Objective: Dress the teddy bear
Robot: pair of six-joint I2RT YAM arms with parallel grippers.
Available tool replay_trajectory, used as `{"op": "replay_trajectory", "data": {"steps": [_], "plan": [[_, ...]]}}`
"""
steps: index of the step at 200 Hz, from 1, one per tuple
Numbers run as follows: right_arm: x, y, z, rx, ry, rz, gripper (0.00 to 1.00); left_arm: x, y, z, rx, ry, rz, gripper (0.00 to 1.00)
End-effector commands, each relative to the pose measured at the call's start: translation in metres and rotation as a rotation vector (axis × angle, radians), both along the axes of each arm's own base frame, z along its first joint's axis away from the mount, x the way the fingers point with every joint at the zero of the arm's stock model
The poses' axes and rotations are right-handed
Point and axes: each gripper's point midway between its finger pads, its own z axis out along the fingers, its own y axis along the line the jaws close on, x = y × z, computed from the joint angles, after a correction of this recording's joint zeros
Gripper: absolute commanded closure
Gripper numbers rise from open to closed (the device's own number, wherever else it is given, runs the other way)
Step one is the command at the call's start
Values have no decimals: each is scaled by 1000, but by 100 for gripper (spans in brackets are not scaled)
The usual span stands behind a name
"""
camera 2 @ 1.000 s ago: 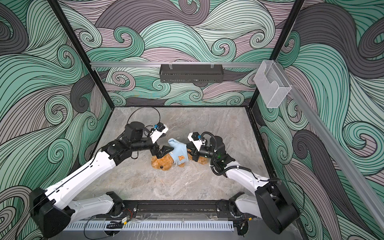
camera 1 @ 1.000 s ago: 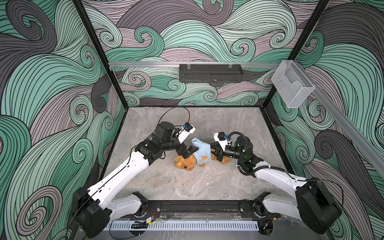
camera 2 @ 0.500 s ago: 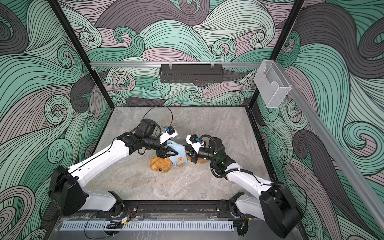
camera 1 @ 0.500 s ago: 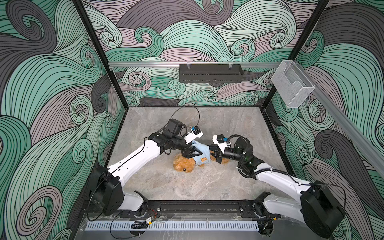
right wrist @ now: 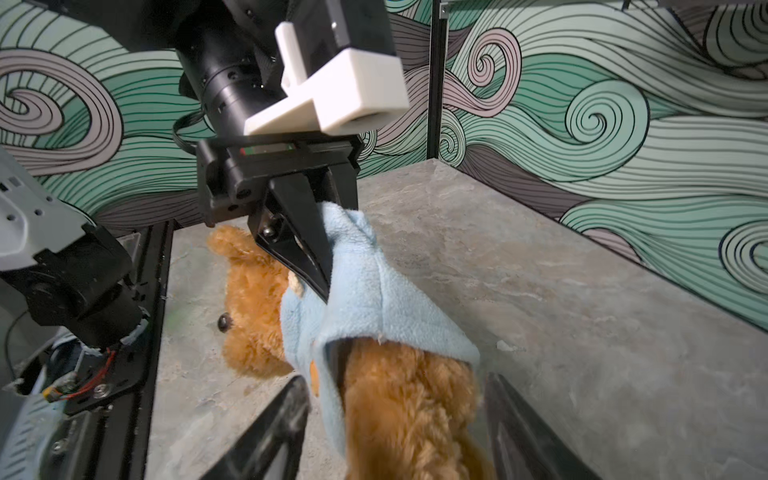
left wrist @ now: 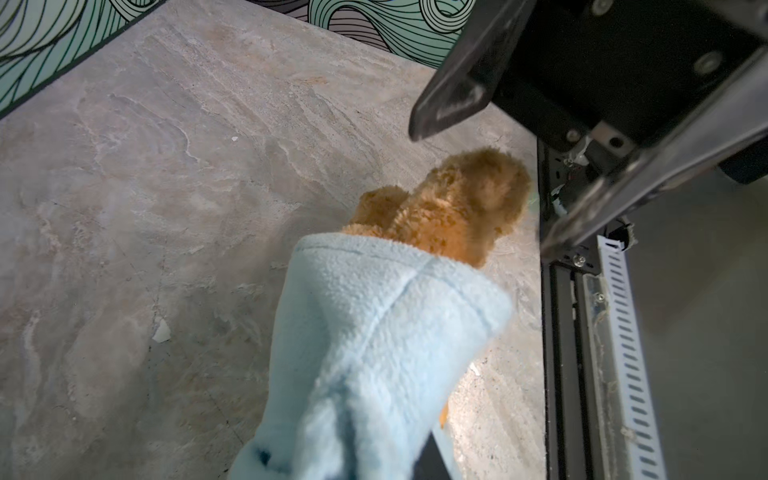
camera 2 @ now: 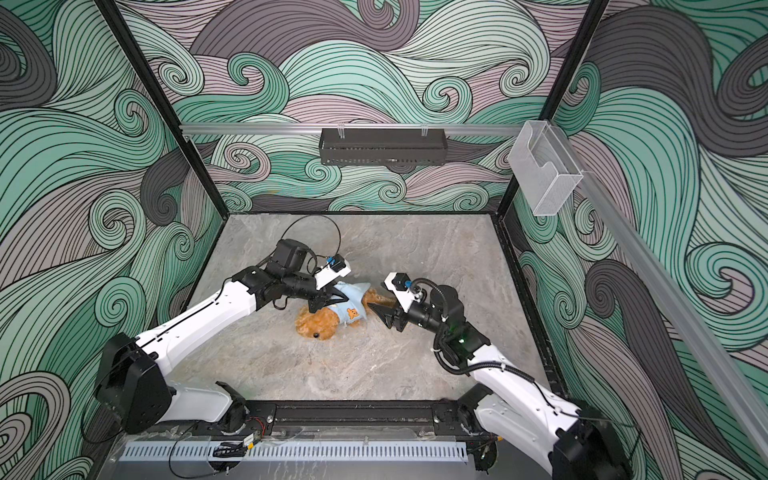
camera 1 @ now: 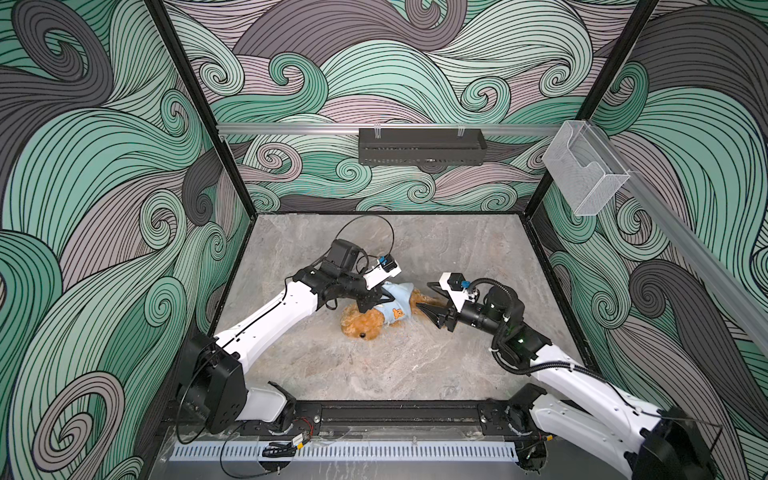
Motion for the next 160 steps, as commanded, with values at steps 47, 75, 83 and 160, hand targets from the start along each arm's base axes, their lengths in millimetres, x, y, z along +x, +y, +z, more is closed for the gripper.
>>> {"op": "replay_trajectory", "data": {"steps": [47, 75, 83, 160], "plan": [[-8, 28, 6, -27, 48, 152, 1, 2, 0, 26, -61, -184, -38, 87], [1, 47, 4, -52, 44, 183, 3, -3, -4, 28, -73, -169, -49, 86], [5, 50, -1, -64, 44, 172, 4, -5, -6, 29, -81, -167, -59, 86], [19, 57, -43, -127, 43, 173, 47, -18, -9, 32, -113, -130, -109, 81]]}}
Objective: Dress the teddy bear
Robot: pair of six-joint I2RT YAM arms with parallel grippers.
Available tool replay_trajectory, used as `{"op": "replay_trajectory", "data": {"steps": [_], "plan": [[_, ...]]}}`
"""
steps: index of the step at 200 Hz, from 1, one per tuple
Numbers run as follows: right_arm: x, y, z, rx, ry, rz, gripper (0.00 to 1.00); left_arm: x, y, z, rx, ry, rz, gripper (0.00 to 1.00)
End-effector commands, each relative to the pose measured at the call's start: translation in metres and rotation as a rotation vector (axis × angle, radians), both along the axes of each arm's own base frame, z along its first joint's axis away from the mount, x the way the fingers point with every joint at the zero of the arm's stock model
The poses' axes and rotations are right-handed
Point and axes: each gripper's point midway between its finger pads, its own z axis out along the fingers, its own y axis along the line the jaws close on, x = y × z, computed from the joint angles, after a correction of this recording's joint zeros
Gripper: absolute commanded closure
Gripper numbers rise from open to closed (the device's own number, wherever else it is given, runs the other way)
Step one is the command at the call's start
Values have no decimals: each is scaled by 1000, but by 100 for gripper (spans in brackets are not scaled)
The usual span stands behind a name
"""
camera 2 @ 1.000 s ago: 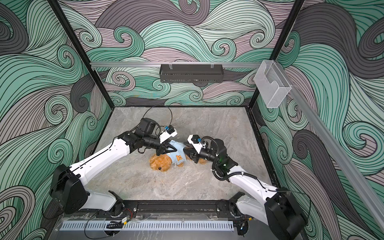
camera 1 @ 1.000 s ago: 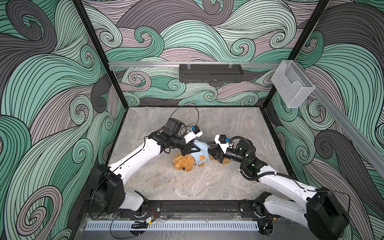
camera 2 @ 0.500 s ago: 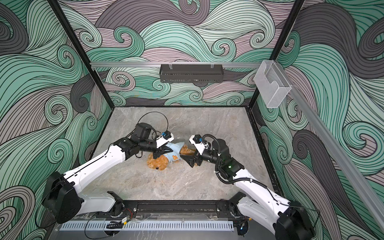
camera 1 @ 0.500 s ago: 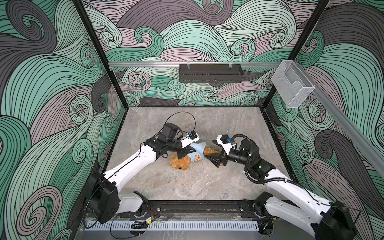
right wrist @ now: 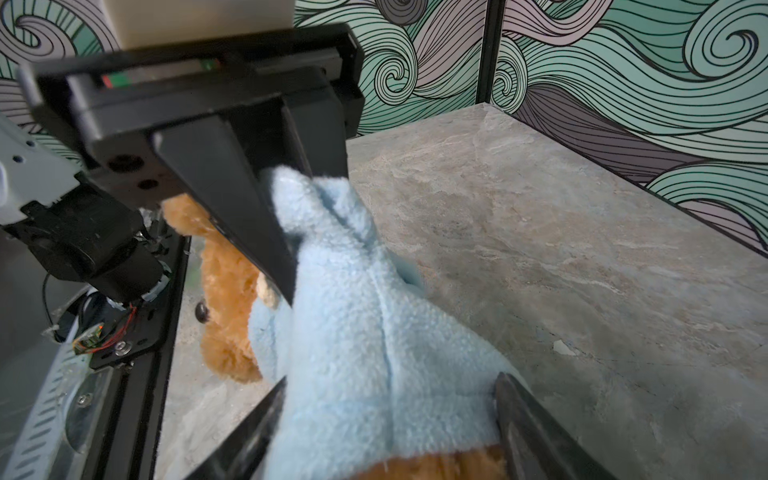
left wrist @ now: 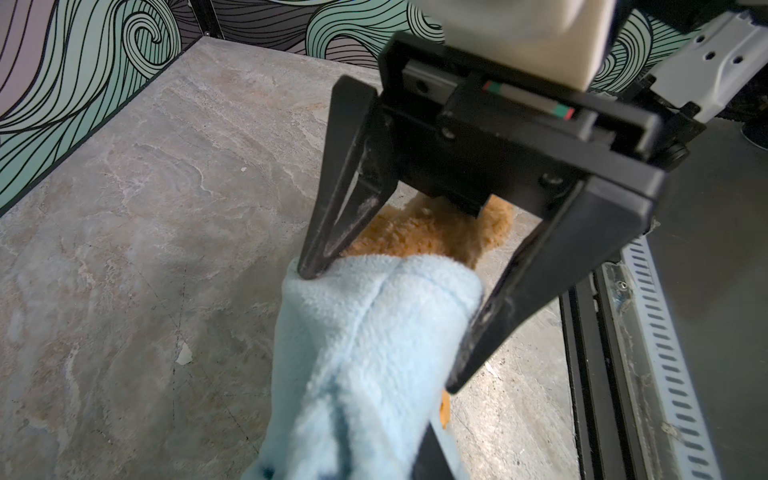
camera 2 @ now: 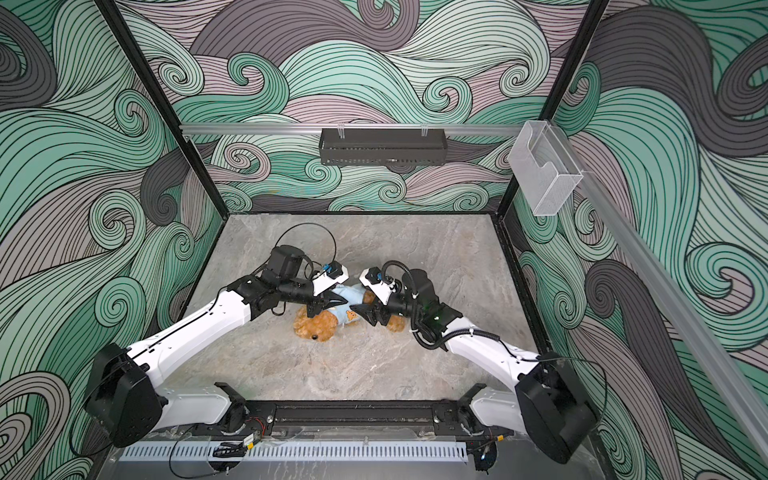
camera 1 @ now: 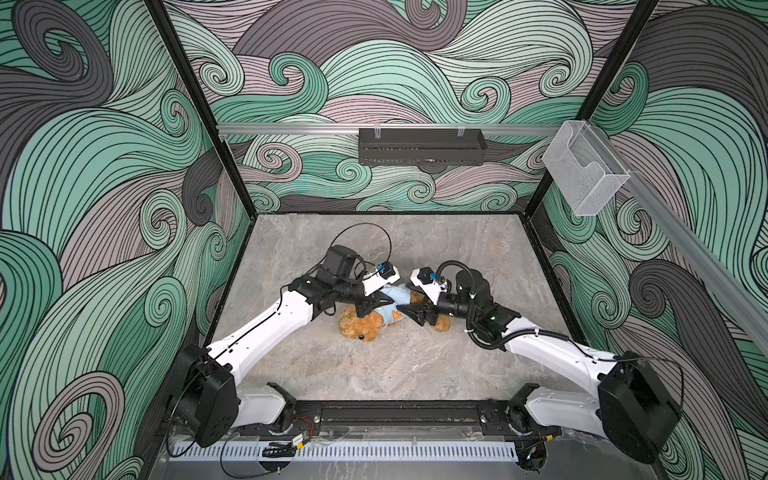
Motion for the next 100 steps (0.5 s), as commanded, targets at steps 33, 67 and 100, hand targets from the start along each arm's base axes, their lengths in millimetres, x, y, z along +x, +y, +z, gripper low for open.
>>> {"op": "replay_trajectory", "data": {"steps": [33, 67, 100], "plan": [[2, -4, -17, -33, -48, -14, 70, -13, -6, 29, -65, -19, -60, 71], [2, -14, -27, -73, -109, -42, 80, -18, 8, 29, -2, 4, -13, 43], [-1, -17, -39, -99, -159, -38, 84, -21, 35, 34, 67, -27, 105, 43]]}}
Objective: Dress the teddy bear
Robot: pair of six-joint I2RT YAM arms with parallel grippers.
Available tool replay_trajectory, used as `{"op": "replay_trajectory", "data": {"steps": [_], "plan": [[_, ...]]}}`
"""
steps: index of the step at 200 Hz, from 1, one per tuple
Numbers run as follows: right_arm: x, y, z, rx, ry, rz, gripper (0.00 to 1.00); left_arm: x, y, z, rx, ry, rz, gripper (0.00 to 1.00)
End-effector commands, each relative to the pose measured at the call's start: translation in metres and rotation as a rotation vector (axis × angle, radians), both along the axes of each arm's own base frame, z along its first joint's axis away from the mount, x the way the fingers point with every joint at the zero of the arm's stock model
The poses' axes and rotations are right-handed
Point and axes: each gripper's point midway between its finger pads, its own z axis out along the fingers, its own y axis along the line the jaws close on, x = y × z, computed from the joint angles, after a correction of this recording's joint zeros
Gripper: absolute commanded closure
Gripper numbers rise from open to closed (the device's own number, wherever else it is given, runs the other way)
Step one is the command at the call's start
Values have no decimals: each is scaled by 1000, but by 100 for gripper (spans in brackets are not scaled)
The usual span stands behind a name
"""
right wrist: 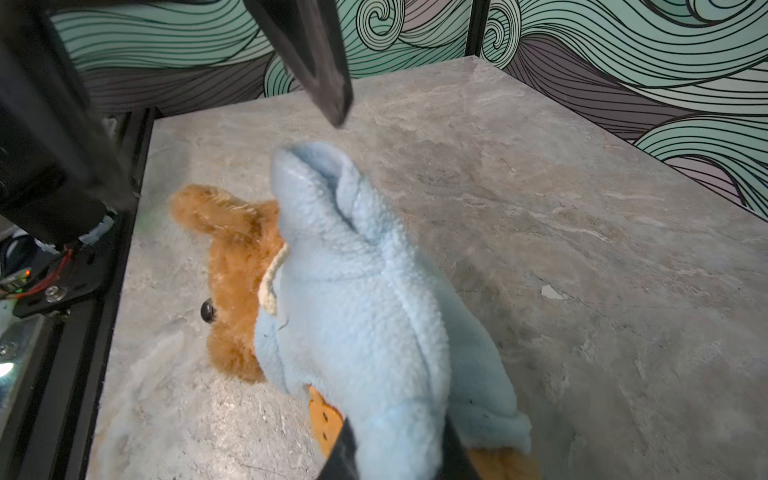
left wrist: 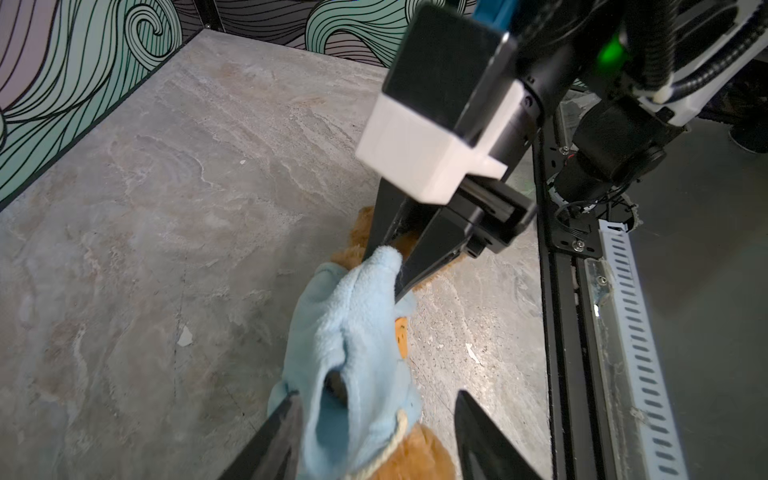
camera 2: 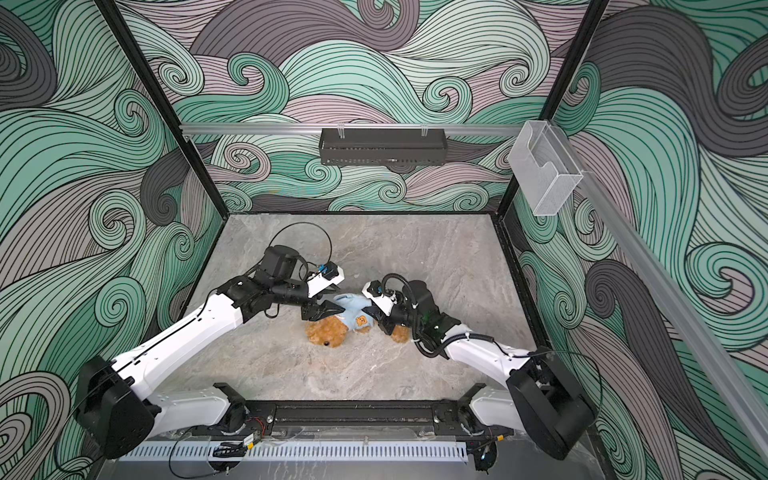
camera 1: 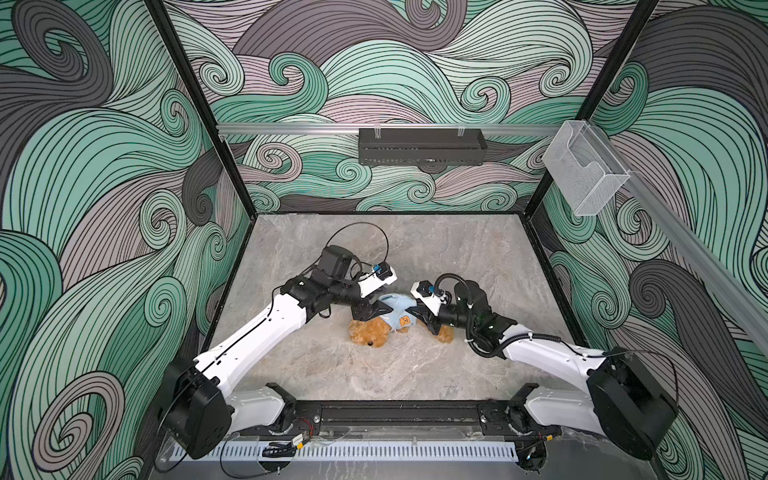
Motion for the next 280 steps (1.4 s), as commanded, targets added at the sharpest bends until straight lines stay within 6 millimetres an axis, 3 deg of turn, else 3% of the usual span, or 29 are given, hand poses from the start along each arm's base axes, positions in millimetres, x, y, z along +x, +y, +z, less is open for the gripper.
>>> {"op": "replay_trajectory", "data": {"steps": [1, 21, 47, 85, 135, 227, 280], "plan": [[4, 0, 12, 6, -132, 9, 84, -7, 19, 17, 37, -29, 67, 44], [3, 1, 10, 6, -153, 14, 85, -12, 20, 25, 9, -52, 55, 61], [-1, 2, 9, -4, -175, 24, 85, -13, 20, 19, 52, -27, 30, 81], [-7, 2, 5, -38, -185, 31, 85, -13, 12, 6, 115, 15, -39, 92], [-9, 3, 5, -47, -187, 35, 85, -7, 4, -4, 184, 16, -77, 100], [-7, 2, 4, -52, -187, 23, 86, -5, 2, -28, 291, 5, -116, 100], [-7, 1, 4, -56, -188, 17, 87, -4, -4, 0, 195, 16, -72, 100]]}}
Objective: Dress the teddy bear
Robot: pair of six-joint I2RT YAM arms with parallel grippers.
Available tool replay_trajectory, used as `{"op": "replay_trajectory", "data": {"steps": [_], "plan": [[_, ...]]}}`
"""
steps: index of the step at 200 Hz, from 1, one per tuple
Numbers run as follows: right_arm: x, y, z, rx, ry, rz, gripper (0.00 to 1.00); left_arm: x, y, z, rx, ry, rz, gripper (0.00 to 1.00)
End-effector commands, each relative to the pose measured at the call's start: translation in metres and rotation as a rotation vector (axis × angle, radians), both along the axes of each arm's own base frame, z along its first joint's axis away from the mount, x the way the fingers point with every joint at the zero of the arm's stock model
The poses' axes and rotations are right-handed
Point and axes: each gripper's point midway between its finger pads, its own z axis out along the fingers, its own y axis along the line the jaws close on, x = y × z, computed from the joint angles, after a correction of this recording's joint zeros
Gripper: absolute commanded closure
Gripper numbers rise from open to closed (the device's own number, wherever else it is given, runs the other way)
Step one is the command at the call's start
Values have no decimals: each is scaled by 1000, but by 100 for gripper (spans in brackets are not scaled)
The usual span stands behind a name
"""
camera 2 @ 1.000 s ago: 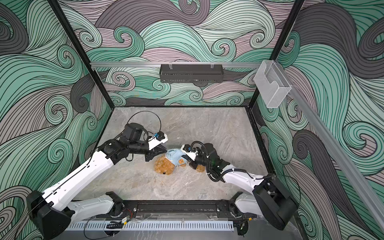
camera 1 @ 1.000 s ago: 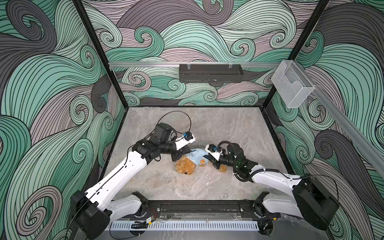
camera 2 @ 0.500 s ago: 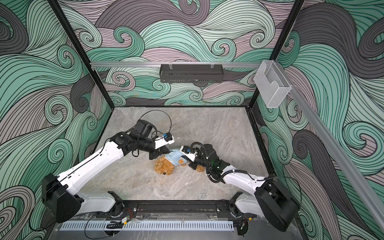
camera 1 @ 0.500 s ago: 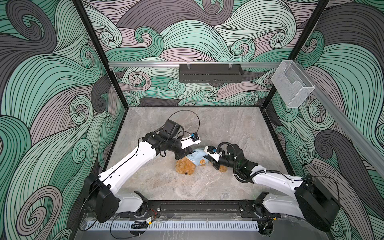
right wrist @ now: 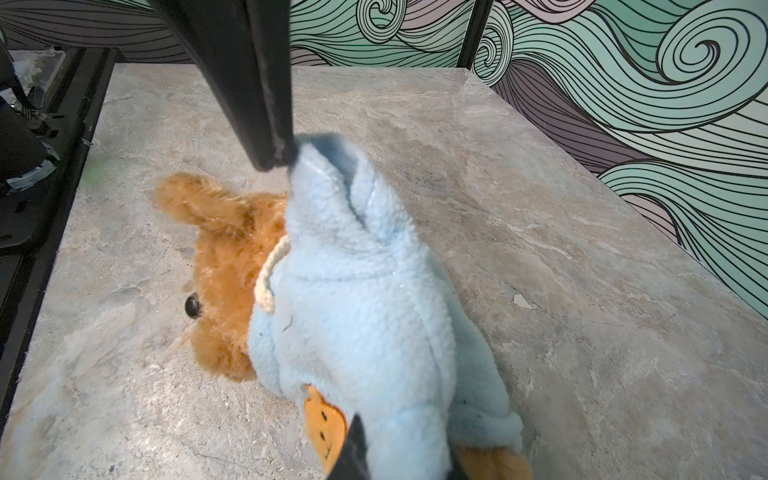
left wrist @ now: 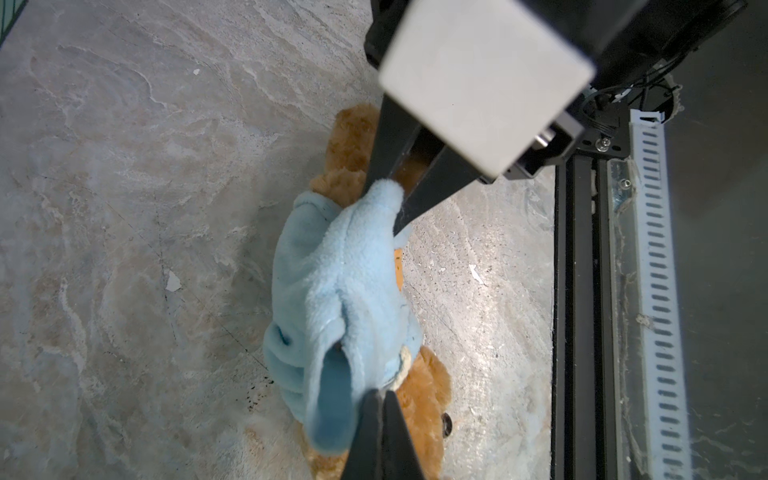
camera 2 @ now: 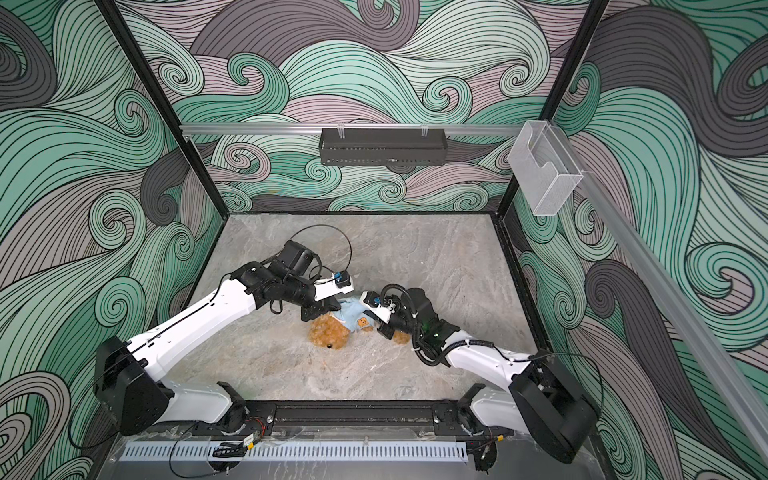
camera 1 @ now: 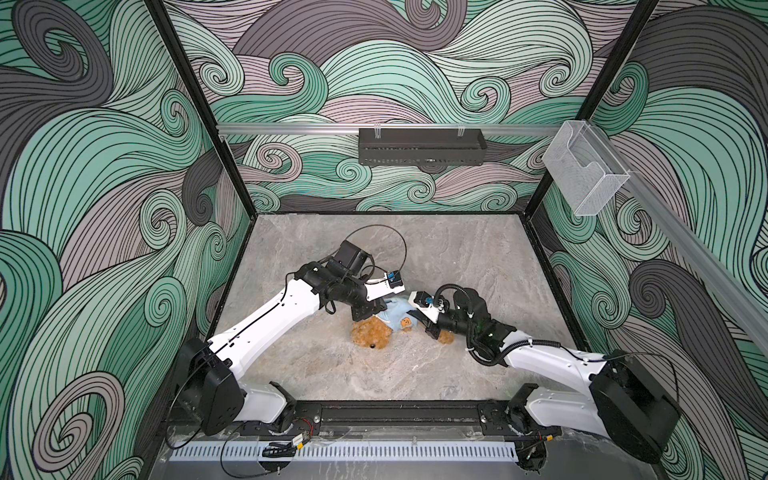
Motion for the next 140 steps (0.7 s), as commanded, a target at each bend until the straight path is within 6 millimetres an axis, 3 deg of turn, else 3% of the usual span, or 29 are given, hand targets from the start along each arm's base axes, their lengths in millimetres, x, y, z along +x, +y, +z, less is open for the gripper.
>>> {"op": "replay_trajectory", "data": {"steps": [1, 25, 60, 140], "plan": [[-2, 0, 6, 6, -37, 11, 87, -1, -5, 24, -67, -21, 10, 100], [-3, 0, 5, 4, -32, 11, 87, 4, -4, 25, -78, -56, 15, 100], [-3, 0, 7, 8, -34, 12, 88, 12, -1, 9, -12, -63, 14, 100], [-2, 0, 7, 9, -32, 4, 88, 5, 0, -11, 55, -34, -50, 100]]}}
